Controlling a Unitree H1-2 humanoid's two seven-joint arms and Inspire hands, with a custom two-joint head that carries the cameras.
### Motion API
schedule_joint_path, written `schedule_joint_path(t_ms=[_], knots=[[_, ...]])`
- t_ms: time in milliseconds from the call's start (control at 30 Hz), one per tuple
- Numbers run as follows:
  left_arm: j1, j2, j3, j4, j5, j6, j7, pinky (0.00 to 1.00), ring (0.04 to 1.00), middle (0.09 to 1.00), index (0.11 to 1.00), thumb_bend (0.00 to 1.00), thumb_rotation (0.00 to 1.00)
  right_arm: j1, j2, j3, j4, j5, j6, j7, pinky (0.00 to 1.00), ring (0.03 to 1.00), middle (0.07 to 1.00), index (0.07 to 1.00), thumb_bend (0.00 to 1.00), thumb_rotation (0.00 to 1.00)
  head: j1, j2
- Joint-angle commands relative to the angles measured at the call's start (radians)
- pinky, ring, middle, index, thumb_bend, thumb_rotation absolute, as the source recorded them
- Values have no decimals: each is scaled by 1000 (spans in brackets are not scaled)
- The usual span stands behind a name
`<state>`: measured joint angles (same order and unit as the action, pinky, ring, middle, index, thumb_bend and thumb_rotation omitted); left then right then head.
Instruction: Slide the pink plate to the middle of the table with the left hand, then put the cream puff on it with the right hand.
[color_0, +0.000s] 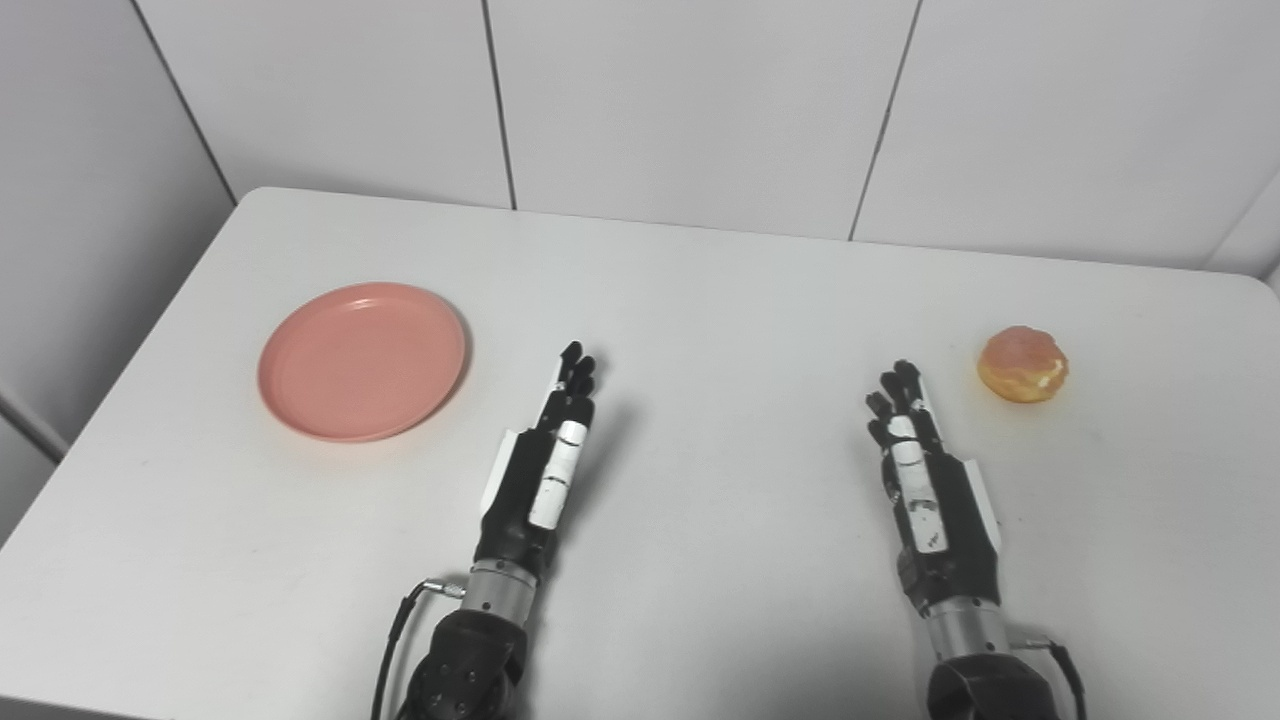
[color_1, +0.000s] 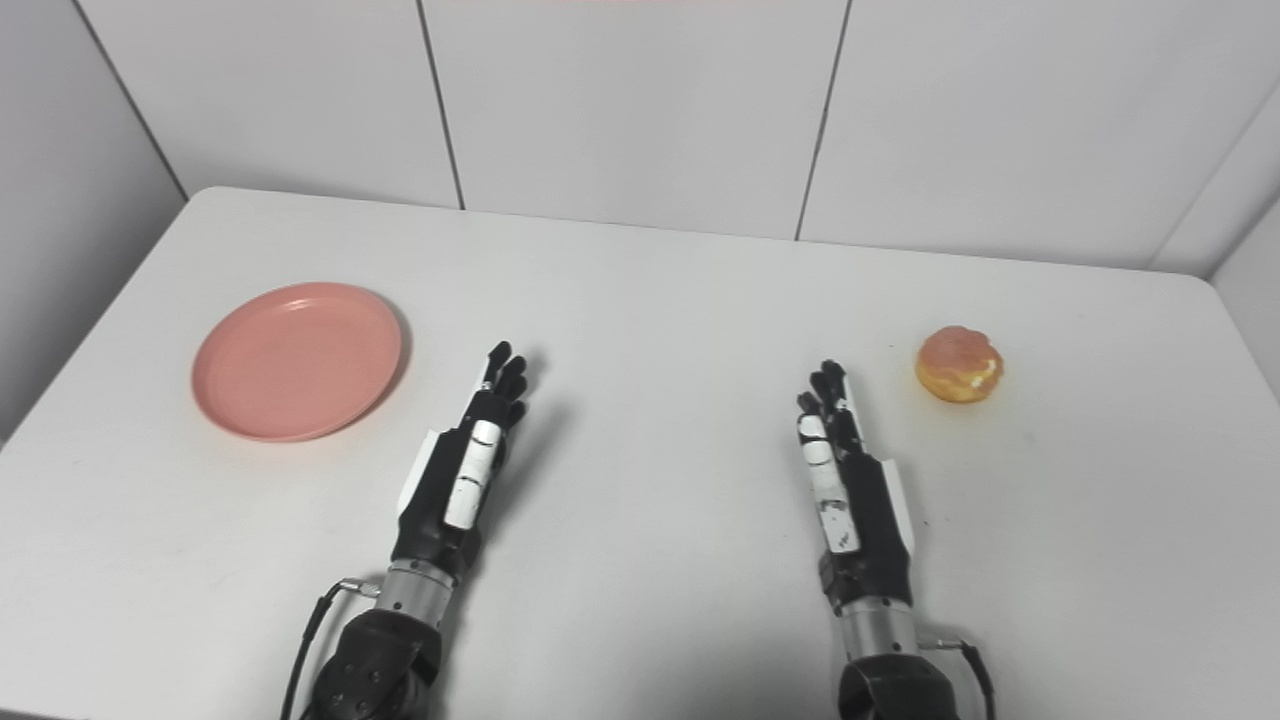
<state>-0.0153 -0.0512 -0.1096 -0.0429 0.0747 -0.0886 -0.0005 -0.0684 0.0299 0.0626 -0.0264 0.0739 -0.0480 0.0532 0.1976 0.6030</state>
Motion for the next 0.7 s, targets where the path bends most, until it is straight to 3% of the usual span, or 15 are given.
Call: schedule_joint_path(t_ms=[0,200,533,667], knots=[[12,-30,-16,8,27,-4,20,1000,1000,1000,1000,670,1000,-4,-18,-10,-31,19,-11,21,1000,977,983,1000,562,895,4,-4],[-13,-56,-3,41,19,-31,36,1000,1000,1000,1000,650,1000,-8,-50,-13,6,49,-44,63,1000,992,998,1000,560,921,79,-56],[-92,-64,62,80,36,-88,110,1000,999,989,977,683,1000,-11,-52,-27,45,85,-72,90,1000,1000,1000,1000,592,889,101,-85],[-121,-50,103,58,11,-67,113,1000,975,961,942,694,1000,-9,-56,-28,45,82,-71,96,1000,1000,1000,1000,590,897,105,-92]])
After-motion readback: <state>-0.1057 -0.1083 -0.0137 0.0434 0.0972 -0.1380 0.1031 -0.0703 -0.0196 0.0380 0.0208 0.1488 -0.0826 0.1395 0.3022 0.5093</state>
